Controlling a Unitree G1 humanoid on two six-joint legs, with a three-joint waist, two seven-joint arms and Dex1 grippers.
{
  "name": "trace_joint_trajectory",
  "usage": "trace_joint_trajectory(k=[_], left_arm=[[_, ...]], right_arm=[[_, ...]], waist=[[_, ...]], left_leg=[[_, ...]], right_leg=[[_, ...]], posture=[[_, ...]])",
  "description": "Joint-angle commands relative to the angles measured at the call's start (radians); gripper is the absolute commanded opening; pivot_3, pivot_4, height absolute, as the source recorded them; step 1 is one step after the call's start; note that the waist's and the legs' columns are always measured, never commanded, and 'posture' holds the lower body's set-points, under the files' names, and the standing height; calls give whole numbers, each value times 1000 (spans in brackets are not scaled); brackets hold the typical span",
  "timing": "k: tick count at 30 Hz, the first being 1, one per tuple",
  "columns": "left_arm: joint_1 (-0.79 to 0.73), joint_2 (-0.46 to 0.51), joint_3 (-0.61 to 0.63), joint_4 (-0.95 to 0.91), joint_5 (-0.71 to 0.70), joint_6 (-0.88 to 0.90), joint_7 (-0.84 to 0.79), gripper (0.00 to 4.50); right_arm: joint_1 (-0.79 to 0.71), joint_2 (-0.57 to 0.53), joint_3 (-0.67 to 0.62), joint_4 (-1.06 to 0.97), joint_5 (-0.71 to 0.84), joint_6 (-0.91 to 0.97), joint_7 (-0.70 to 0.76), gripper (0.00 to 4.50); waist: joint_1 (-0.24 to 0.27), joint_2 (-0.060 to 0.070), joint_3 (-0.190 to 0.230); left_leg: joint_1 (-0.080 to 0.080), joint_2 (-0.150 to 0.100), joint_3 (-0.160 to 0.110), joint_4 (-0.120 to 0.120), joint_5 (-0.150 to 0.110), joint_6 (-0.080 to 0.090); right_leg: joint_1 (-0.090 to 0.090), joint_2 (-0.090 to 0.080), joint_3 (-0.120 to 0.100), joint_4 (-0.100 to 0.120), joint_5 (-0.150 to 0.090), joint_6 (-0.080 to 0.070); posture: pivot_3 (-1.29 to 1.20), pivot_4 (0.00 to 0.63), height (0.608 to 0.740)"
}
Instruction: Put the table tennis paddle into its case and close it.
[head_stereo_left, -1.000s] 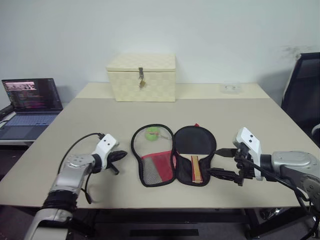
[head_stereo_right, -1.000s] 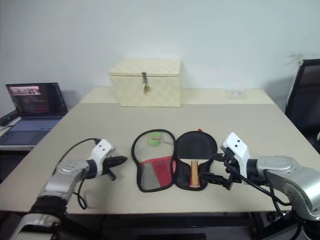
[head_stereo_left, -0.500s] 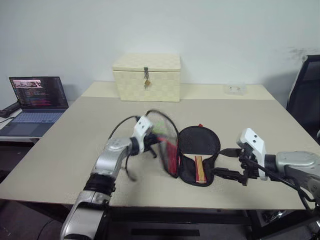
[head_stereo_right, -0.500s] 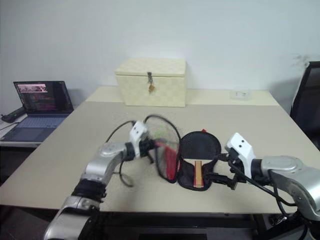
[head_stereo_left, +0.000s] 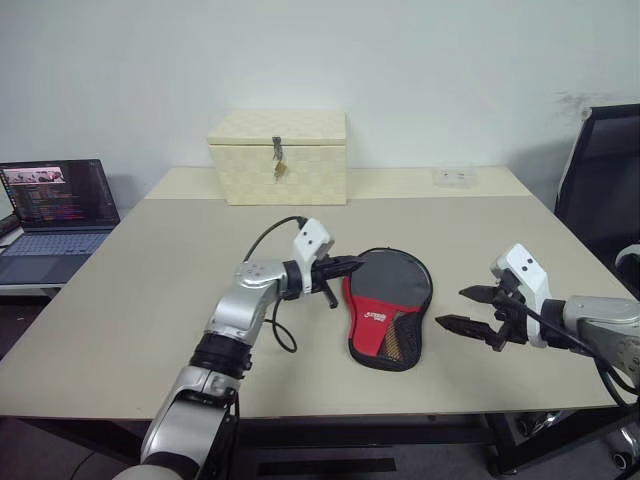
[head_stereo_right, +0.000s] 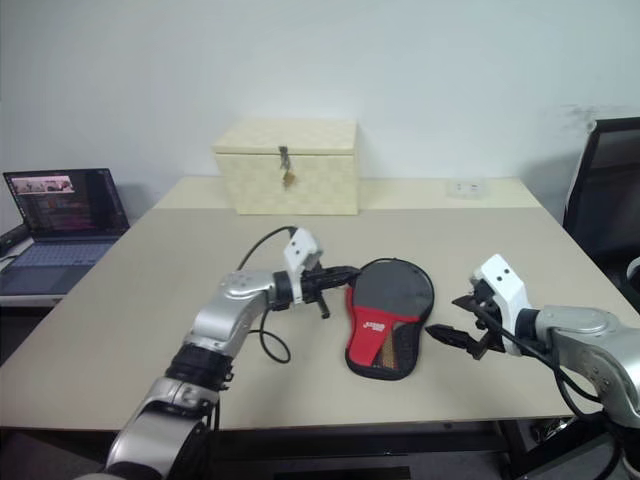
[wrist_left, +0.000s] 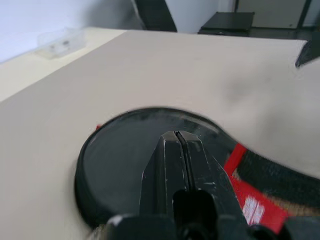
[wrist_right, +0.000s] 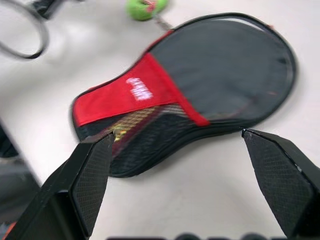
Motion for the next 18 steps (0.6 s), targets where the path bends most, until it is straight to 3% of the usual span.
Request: trace_joint_trajectory(k=[1, 8, 18], left_arm=[[80, 77, 49, -190, -132, 78, -133, 32], [247, 253, 153, -357, -240, 210, -164, 32], [343, 353, 227, -438, -283, 249, -140, 32]], right_arm=[[-35, 62, -8, 26, -8, 29, -81, 4500], [-84, 273, 67, 161, -117, 44, -286, 4500], [-119, 346, 177, 299, -225, -13, -293, 4500]], waist=[[0, 0, 0], [-2, 0, 0], [10, 0, 0]], left_leg=[[0, 1, 0, 0, 0, 0], [0, 2, -2, 1, 0, 0], [-1, 2, -2, 1, 0, 0]], right_leg=[[0, 0, 0, 0, 1, -1], [0, -1, 1, 1, 0, 0], [0, -3, 1, 0, 0, -1]], posture=[[0, 150, 740], [0, 150, 740], [0, 150, 740]])
